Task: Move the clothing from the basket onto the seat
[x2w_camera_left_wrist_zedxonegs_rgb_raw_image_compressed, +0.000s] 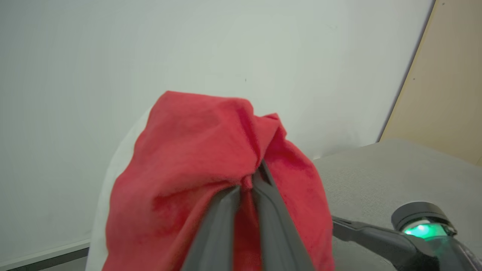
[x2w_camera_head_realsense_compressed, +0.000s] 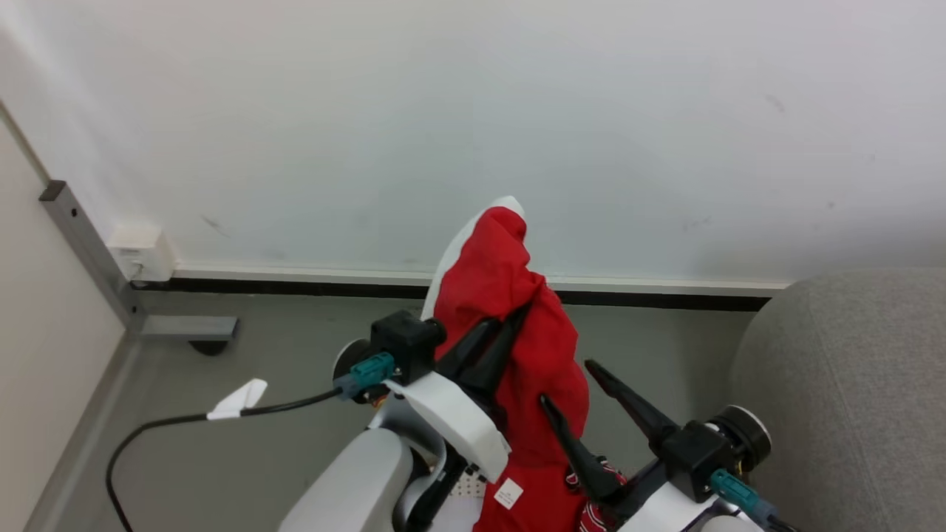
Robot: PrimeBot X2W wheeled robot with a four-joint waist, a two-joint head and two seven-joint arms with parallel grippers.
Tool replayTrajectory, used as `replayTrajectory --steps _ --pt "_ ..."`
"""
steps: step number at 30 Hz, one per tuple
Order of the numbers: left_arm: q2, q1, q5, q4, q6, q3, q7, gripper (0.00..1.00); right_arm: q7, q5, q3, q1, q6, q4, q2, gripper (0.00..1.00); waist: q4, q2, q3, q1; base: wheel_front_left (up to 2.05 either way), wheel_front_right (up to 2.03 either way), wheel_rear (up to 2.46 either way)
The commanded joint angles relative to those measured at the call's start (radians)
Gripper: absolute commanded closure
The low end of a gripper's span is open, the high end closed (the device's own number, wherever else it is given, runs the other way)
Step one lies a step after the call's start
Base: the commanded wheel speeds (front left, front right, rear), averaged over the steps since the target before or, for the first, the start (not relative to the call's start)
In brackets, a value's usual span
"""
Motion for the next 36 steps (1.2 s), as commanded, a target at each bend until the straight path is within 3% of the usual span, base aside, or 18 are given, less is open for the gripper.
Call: replayTrajectory --steps 1,7,16,18,19,34,35,36 --pt "-0.002 0.014 -0.026 -0.008 -0.004 -0.022 0.005 1.00 0.001 0.022 0.024 -0.023 -0.002 0.034 -0.004 0.00 0.032 0.0000 -0.008 0.0000 0.00 0.00 0.00" --pt "-0.005 0.002 -0.085 -0.050 -0.006 -0.106 0.013 1.00 0.001 0.074 0.085 -0.064 -0.002 0.138 -0.001 0.00 0.093 0.0000 -0.018 0.0000 0.00 0.00 0.00" --pt "-0.005 -0.021 -0.153 -0.098 0.031 -0.242 0.029 1.00 0.001 0.079 0.055 -0.120 -0.002 0.243 0.029 0.00 0.178 0.0000 -0.029 0.0000 0.00 0.00 0.00" --pt "-0.005 -0.023 -0.163 -0.091 0.038 -0.253 0.030 1.00 0.001 0.074 0.043 -0.120 -0.002 0.235 0.032 0.58 0.186 0.0000 -0.029 0.0000 0.00 0.00 0.00" --pt "-0.005 -0.025 -0.164 -0.085 0.042 -0.255 0.030 1.00 0.001 0.075 0.036 -0.117 -0.002 0.225 0.034 1.00 0.188 0.0000 -0.029 0.0000 0.00 0.00 0.00" --pt "0.022 -0.010 -0.193 -0.022 0.072 -0.219 -0.006 1.00 0.000 0.131 -0.051 -0.026 -0.002 0.136 0.016 1.00 0.133 0.0000 -0.018 0.0000 0.00 0.00 0.00" --pt "0.021 -0.010 -0.192 -0.023 0.072 -0.221 -0.006 0.62 0.000 0.129 -0.063 -0.022 -0.002 0.131 0.013 1.00 0.125 0.0000 -0.017 0.0000 0.00 0.00 0.00" --pt "0.020 -0.010 -0.193 -0.025 0.071 -0.221 -0.009 0.06 0.000 0.124 -0.076 -0.020 -0.002 0.126 0.010 1.00 0.113 0.0000 -0.016 0.0000 0.00 0.00 0.00"
